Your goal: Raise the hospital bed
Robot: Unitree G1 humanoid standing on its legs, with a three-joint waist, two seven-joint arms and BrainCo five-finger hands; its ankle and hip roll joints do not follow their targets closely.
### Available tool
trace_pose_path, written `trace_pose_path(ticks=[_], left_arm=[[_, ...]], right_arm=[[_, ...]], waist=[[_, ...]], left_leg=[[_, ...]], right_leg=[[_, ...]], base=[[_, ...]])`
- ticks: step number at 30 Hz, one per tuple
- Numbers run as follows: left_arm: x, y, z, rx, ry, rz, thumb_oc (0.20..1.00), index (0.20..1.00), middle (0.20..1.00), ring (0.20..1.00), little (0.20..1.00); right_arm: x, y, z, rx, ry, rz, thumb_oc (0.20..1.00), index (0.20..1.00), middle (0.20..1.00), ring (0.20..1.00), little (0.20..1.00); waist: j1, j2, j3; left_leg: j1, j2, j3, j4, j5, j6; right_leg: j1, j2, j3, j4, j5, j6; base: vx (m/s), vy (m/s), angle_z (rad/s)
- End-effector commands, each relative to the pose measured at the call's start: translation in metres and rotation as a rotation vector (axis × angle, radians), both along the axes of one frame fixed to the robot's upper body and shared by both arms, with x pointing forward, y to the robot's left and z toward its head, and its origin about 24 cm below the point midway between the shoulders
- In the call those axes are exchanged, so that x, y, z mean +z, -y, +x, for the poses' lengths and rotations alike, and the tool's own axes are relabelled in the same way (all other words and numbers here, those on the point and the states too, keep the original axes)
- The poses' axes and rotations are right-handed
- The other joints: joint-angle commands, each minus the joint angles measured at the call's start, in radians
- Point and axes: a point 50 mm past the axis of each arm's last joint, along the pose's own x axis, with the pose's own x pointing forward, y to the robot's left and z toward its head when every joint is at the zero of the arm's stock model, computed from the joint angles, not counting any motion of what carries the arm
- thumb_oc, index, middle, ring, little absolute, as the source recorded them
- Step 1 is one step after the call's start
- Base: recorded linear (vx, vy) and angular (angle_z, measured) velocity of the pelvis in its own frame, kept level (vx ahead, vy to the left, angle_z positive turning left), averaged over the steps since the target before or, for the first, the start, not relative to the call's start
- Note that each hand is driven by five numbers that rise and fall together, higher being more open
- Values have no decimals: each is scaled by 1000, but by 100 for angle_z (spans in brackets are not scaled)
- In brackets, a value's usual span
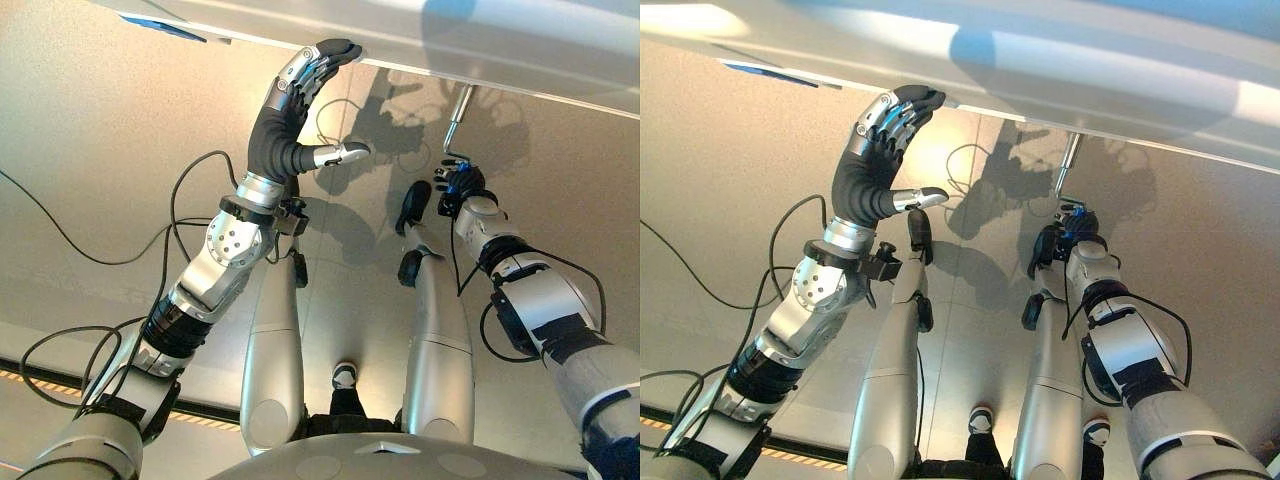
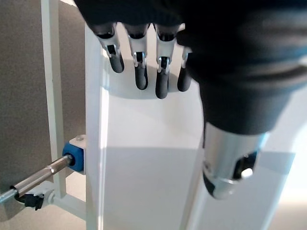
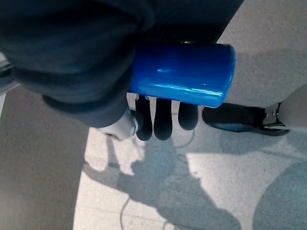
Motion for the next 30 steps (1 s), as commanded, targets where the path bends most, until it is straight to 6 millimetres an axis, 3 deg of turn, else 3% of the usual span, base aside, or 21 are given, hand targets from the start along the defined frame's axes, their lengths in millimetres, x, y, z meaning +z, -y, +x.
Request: trace_pose_path(ticks=[1,11,19,25,30], left_arm=[[31,-1,-37,-117,189,-126,1000,1000,1000,1000,1000],[30,-3,-37,-117,184,-123,1000,1000,1000,1000,1000],[25,-4,-36,-148,158,-109,1000,1000,1000,1000,1000],[19,-11,-35,-124,146,-66,1000,1000,1000,1000,1000],[16,-17,-36,-104,142,-42,1000,1000,1000,1000,1000]], right_arm=[[-1,-13,1,42,22,7,200,200,200,200,200],[9,-3,2,-32,101,119,200,200,200,200,200],[13,49,-12,-175,166,186,200,200,200,200,200],[11,89,-34,-273,247,223,200,200,200,200,200],[6,105,-53,-266,297,193,200,200,200,200,200]], waist=[[1,33,-19],[-5,33,-19],[-9,43,-19],[-40,12,-19],[-71,-29,-19]], left_leg=[[-2,-7,9,85,-100,11],[1,-5,13,87,-102,8],[27,6,28,75,-96,0],[50,37,42,67,-92,-12],[83,58,54,52,-85,-22]], right_leg=[[58,0,24,-179,113,89],[55,-1,29,-171,109,90],[51,9,41,-160,99,92],[41,36,48,-152,93,93],[48,58,52,-153,93,93]], base=[[0,0,0],[0,0,0],[3,-9,-1],[9,-52,-8],[1,-66,-13]])
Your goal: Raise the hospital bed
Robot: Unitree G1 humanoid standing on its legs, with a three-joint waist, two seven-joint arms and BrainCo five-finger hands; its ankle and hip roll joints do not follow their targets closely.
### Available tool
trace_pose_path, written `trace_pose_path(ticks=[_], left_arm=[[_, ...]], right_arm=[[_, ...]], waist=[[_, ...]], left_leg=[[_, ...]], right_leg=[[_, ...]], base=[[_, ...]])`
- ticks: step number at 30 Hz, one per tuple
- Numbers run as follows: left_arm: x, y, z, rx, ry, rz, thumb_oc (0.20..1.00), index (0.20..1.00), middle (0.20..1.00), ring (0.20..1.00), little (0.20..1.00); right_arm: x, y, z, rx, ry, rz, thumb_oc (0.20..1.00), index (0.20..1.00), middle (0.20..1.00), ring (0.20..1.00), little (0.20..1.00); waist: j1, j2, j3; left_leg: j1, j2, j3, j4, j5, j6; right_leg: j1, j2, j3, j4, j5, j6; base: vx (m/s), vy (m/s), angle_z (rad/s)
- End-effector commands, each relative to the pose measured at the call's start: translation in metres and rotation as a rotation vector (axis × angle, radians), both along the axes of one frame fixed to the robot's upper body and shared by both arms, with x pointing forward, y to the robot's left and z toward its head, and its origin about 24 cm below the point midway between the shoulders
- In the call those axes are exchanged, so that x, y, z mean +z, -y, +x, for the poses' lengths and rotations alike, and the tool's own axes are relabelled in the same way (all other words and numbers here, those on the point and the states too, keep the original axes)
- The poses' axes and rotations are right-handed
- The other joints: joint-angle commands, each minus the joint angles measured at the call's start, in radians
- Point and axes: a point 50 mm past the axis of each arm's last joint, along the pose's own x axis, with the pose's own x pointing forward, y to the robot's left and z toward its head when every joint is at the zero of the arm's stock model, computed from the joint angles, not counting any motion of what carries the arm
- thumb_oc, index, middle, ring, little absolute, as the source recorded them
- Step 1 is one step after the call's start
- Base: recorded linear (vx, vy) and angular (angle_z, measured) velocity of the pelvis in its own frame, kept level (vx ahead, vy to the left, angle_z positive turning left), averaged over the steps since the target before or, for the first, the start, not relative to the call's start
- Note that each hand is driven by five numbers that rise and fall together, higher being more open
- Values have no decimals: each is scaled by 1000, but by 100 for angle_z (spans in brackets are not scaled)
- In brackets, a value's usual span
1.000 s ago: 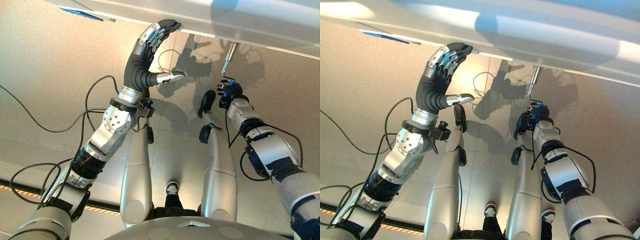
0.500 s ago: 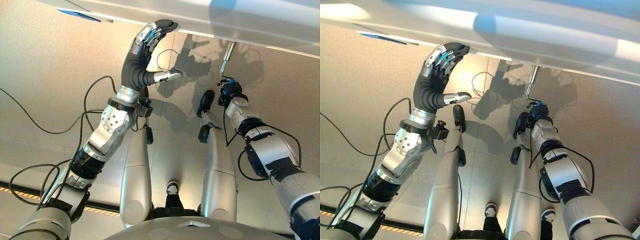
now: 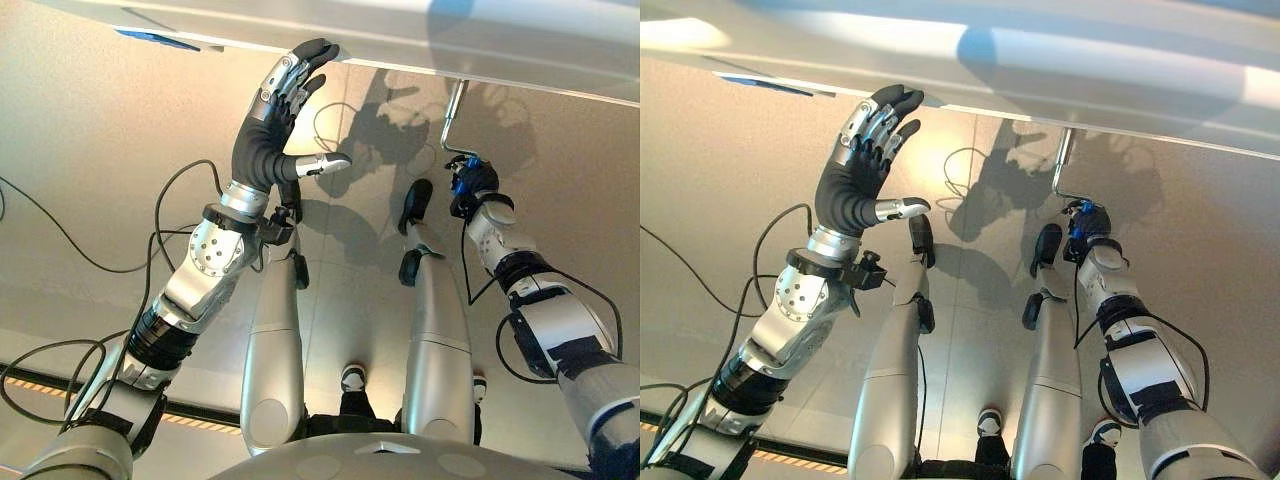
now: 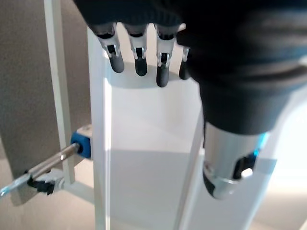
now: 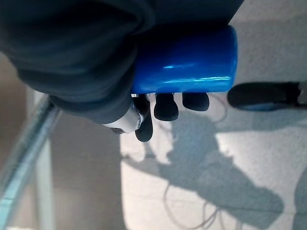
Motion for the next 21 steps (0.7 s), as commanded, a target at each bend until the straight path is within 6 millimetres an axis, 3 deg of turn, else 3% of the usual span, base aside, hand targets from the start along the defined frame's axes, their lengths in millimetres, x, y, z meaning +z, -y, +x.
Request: trace_pose_path(ticks=[1,5,7,8,12,21], left_arm=[[27,-3,-29,-78,181,-53,1000,1000,1000,1000,1000],[25,-12,-32,-41,188,-30,1000,1000,1000,1000,1000],[25,-22,-38,7,205,5,1000,1000,1000,1000,1000],[25,-21,-38,6,203,5,1000,1000,1000,1000,1000],[25,-29,-44,48,216,53,1000,1000,1000,1000,1000],[23,-23,-46,33,214,89,1000,1000,1000,1000,1000]], right_arm=[[3,85,-40,-323,95,122,200,200,200,200,200],[8,83,-57,-266,202,133,200,200,200,200,200],[31,69,-80,-147,403,162,200,200,200,200,200],[30,69,-81,-149,400,162,200,200,200,200,200],[69,32,-100,99,605,199,200,200,200,200,200],[119,-67,-102,648,719,274,200,200,200,200,200]], waist=[[-58,-22,-19],[-83,-53,-19],[-110,-79,-19],[-109,-79,-19],[-119,-100,-19],[-77,-85,-19]], left_leg=[[50,43,-5,65,-81,-28],[67,51,0,50,-75,-32],[75,53,1,38,-70,-35],[77,52,0,37,-70,-35],[78,49,-6,30,-70,-32],[50,27,-38,55,-75,-26]], right_leg=[[59,35,-11,-131,74,91],[65,44,-11,-131,73,92],[71,44,-16,-135,76,96],[73,43,-17,-135,75,96],[77,38,-26,-133,79,98],[117,4,-63,-145,92,96]], base=[[1,-41,-12],[5,-39,-12],[0,0,0],[0,0,0],[1,-1,1],[2,24,8]])
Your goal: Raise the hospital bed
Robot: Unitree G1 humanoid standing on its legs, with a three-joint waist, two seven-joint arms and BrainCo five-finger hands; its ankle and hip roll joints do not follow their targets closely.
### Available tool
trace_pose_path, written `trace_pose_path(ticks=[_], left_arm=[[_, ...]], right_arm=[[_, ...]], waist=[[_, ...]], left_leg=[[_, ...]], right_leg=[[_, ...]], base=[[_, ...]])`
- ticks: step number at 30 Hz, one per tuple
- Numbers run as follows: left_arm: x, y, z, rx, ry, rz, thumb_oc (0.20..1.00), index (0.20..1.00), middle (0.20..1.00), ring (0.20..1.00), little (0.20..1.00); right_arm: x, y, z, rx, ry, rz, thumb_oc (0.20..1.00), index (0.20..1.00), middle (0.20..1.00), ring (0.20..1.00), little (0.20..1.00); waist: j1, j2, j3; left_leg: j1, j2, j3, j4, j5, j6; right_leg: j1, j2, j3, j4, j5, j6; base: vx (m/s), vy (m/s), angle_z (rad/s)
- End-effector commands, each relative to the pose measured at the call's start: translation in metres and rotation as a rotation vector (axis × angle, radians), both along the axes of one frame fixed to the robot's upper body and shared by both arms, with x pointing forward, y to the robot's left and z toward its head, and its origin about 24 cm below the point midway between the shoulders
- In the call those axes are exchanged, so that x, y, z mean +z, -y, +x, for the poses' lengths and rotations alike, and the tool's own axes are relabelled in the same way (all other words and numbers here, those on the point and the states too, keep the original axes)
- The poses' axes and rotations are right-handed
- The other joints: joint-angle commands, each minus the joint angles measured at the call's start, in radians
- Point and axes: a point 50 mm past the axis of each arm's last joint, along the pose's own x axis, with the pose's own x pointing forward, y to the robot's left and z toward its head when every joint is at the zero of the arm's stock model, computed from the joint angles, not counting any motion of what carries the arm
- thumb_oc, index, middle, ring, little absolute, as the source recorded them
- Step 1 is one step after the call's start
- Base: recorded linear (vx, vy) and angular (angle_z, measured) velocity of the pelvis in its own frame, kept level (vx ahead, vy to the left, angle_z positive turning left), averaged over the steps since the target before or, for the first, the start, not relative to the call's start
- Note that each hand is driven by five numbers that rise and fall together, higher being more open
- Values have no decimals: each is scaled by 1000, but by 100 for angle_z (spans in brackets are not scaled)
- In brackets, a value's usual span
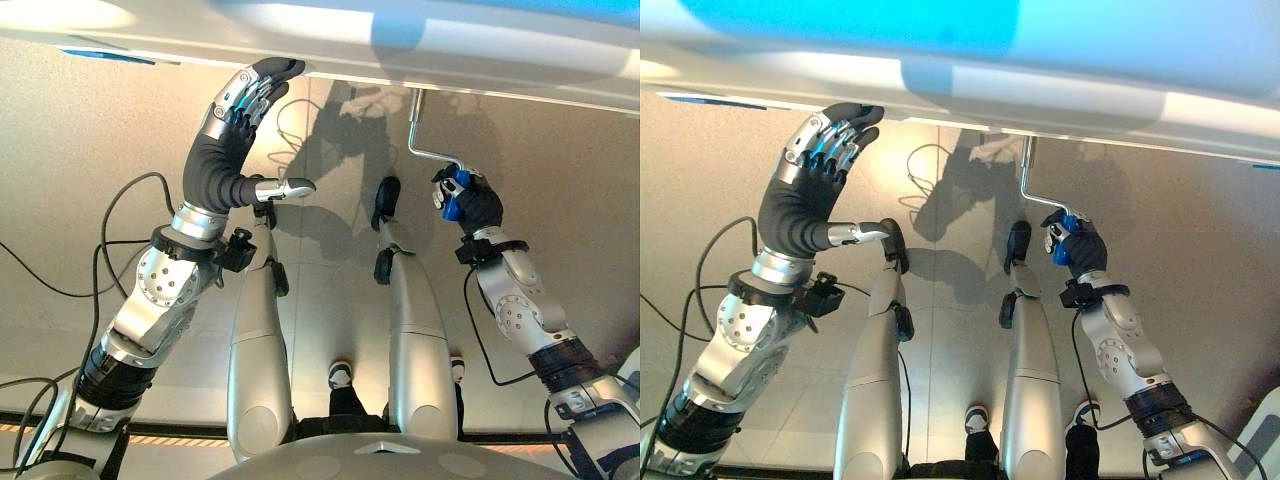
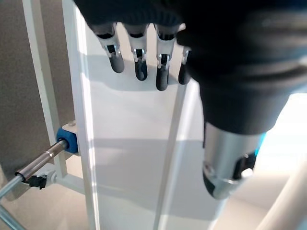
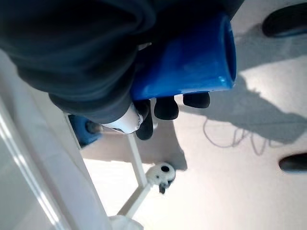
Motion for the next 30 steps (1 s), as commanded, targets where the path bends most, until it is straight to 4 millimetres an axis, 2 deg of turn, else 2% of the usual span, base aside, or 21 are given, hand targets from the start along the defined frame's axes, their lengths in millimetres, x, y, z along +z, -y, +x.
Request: trace_pose_path(ticks=[1,3,6,11,17,20,24,26,27,28,29,30], left_arm=[[16,8,-17,-44,136,19,1000,1000,1000,1000,1000],[14,8,-16,-45,124,5,1000,1000,1000,1000,1000],[12,11,-14,-58,100,-18,1000,1000,1000,1000,1000],[12,14,-12,-108,70,-80,1000,1000,1000,1000,1000],[12,16,-10,-137,46,-146,1000,1000,1000,1000,1000],[11,17,-10,-143,34,-173,1000,1000,1000,1000,1000],[12,23,-10,-208,19,-230,1000,1000,1000,1000,1000],[13,25,-11,-242,13,-252,1000,1000,1000,1000,1000],[13,25,-10,-243,14,-251,1000,1000,1000,1000,1000],[12,31,-10,-282,-3,-267,1000,1000,1000,1000,1000],[13,34,-10,-303,-8,-272,1000,1000,1000,1000,1000],[13,35,-9,-304,-7,-272,1000,1000,1000,1000,1000]], right_arm=[[98,-32,-22,241,483,105,200,200,200,200,200],[110,-52,-25,328,525,131,200,200,200,200,200],[117,-80,-24,435,531,145,200,200,200,200,200],[129,-115,-12,515,534,84,200,200,200,200,200],[140,-146,16,453,510,30,200,200,200,200,200],[133,-153,35,378,447,-12,200,200,200,200,200],[101,-148,82,153,216,-59,200,200,200,200,200],[84,-129,104,-1,90,-121,200,200,200,200,200],[85,-129,104,-1,92,-120,200,200,200,200,200],[66,-92,120,-169,-45,-123,200,200,200,200,200],[59,-76,123,-218,-86,-155,200,200,200,200,200],[59,-75,123,-219,-85,-155,200,200,200,200,200]], waist=[[1,-6,-23],[15,-1,-23],[35,5,-23],[72,17,-23],[115,42,-23],[129,52,-23],[153,79,-23],[164,96,-23],[164,96,-23],[172,121,-23],[176,132,-23],[177,133,-23]], left_leg=[[28,30,-29,84,-77,-27],[30,23,-34,84,-77,-25],[47,11,-39,79,-81,-20],[55,-10,-59,89,-90,-9],[46,-30,-70,94,-95,-1],[41,-39,-74,99,-100,3],[35,-52,-76,103,-104,6],[30,-55,-73,106,-107,8],[29,-55,-73,107,-108,8],[22,-61,-71,112,-112,10],[19,-62,-71,114,-113,10],[18,-61,-71,115,-113,10]], right_leg=[[62,5,-31,-85,72,86],[79,-5,-38,-91,74,88],[116,-17,-49,-102,75,89],[155,-34,-60,-109,73,92],[178,-51,-72,-135,78,92],[180,-56,-73,-137,79,91],[182,-62,-68,-138,76,91],[174,-65,-62,-134,71,90],[173,-64,-62,-134,71,90],[157,-67,-53,-122,65,88],[149,-67,-48,-118,62,89],[148,-67,-48,-118,62,89]], base=[[15,50,10],[15,70,10],[18,82,8],[17,54,18],[21,48,4],[25,53,2],[15,38,1],[7,11,2],[16,38,5],[11,51,6],[11,51,9],[8,47,16]])
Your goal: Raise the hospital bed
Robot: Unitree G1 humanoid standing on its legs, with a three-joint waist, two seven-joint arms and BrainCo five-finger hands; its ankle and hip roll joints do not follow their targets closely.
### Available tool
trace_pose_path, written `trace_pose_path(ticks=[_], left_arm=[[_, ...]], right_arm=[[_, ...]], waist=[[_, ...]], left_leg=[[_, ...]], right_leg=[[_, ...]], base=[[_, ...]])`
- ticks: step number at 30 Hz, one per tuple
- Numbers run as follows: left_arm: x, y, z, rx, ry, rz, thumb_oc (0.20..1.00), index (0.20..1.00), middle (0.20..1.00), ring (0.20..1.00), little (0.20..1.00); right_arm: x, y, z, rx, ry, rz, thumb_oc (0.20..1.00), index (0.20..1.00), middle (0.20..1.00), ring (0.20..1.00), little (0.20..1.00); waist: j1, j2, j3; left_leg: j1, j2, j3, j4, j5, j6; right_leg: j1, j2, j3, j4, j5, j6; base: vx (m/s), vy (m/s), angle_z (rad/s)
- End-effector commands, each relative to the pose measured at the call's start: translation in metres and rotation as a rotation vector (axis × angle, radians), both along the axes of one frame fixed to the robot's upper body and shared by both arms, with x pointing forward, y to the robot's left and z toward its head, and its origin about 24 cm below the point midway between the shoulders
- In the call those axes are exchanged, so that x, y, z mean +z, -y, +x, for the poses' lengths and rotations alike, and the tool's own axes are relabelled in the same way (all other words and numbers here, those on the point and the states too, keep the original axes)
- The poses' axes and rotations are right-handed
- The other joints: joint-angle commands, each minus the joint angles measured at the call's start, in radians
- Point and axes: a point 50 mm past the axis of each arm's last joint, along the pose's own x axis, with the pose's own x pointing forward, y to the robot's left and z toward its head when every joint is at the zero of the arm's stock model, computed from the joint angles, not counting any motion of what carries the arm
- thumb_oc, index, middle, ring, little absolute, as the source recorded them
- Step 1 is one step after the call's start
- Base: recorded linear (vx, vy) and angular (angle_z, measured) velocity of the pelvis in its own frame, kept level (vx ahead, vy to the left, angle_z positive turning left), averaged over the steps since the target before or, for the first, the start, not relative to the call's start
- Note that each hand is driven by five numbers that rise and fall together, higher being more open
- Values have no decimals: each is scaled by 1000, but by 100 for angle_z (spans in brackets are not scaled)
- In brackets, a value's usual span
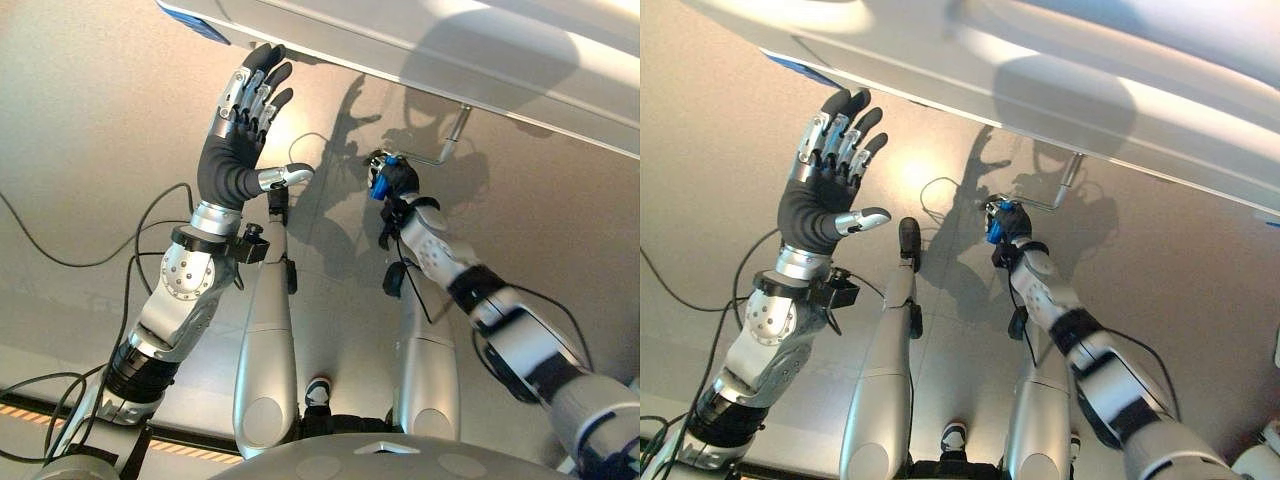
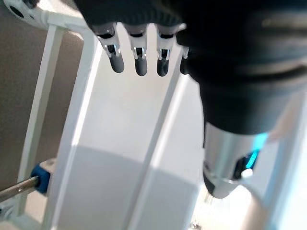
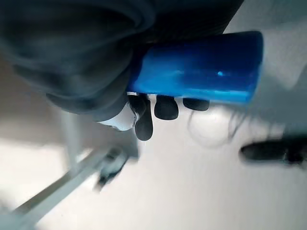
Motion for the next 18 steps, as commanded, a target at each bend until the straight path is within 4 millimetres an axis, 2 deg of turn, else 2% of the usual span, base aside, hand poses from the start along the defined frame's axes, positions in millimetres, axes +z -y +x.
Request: trace_pose_path(ticks=[1,2,3,4,5,6,7,10,15,16,17,18], left_arm=[[26,20,-24,-174,162,-60,1000,1000,1000,1000,1000],[26,23,-24,-184,166,-57,1000,1000,1000,1000,1000],[26,23,-24,-186,167,-57,1000,1000,1000,1000,1000],[26,25,-25,-193,171,-50,1000,1000,1000,1000,1000],[26,28,-24,-196,178,-28,1000,1000,1000,1000,1000],[26,28,-24,-194,183,-19,1000,1000,1000,1000,1000],[26,28,-24,-194,183,-19,1000,1000,1000,1000,1000],[27,28,-24,-184,199,12,1000,1000,1000,1000,1000],[27,26,-23,-164,202,29,1000,1000,1000,1000,1000],[27,26,-23,-165,202,29,1000,1000,1000,1000,1000],[27,24,-23,-158,202,31,1000,1000,1000,1000,1000],[27,24,-23,-158,202,31,1000,1000,1000,1000,1000]], right_arm=[[55,27,17,-58,125,-133,200,200,200,200,200],[48,43,15,-95,85,-162,200,200,200,200,200],[48,44,15,-96,85,-162,200,200,200,200,200],[43,56,13,-122,59,-190,200,200,200,200,200],[29,83,5,-196,-13,-218,200,200,200,200,200],[26,93,2,-217,-30,-240,200,200,200,200,200],[26,94,2,-217,-29,-240,200,200,200,200,200],[13,134,-14,-329,-106,-277,200,200,200,200,200],[1,171,-34,-454,-162,-258,200,200,200,200,200],[1,171,-34,-454,-162,-257,200,200,200,200,200],[-3,188,-44,-524,-174,-229,200,200,200,200,200],[-3,188,-44,-524,-174,-229,200,200,200,200,200]], waist=[[19,78,-22],[19,89,-22],[21,89,-22],[16,97,-22],[9,110,-22],[5,114,-22],[6,114,-22],[-12,120,-22],[-40,108,-22],[-39,108,-22],[-52,105,-22],[-52,105,-22]], left_leg=[[-3,-25,29,103,-138,3],[-9,-25,32,104,-138,4],[-10,-25,32,104,-139,4],[-13,-24,36,105,-138,5],[-24,-21,44,113,-138,6],[-29,-18,47,114,-139,7],[-29,-17,48,115,-139,7],[-49,-4,67,124,-139,6],[-58,18,89,128,-141,2],[-58,18,90,129,-141,2],[-56,26,98,133,-143,0],[-56,26,98,133,-143,0]], right_leg=[[51,-30,26,-114,67,79],[40,-28,32,-107,65,79],[39,-28,33,-106,64,79],[30,-26,37,-101,62,78],[7,-23,46,-89,57,78],[-8,-18,54,-82,57,78],[-10,-18,56,-81,57,78],[-57,-1,78,-65,53,76],[-107,26,97,-47,46,69],[-108,27,98,-46,45,69],[-122,37,106,-38,44,67],[-122,37,106,-38,44,67]], base=[[2,34,16],[2,34,14],[-6,19,7],[-2,3,6],[-1,1,6],[2,-11,4],[0,0,0],[-6,-32,-19],[2,-69,-19],[6,-69,-24],[5,-39,-22],[6,-64,-20]])
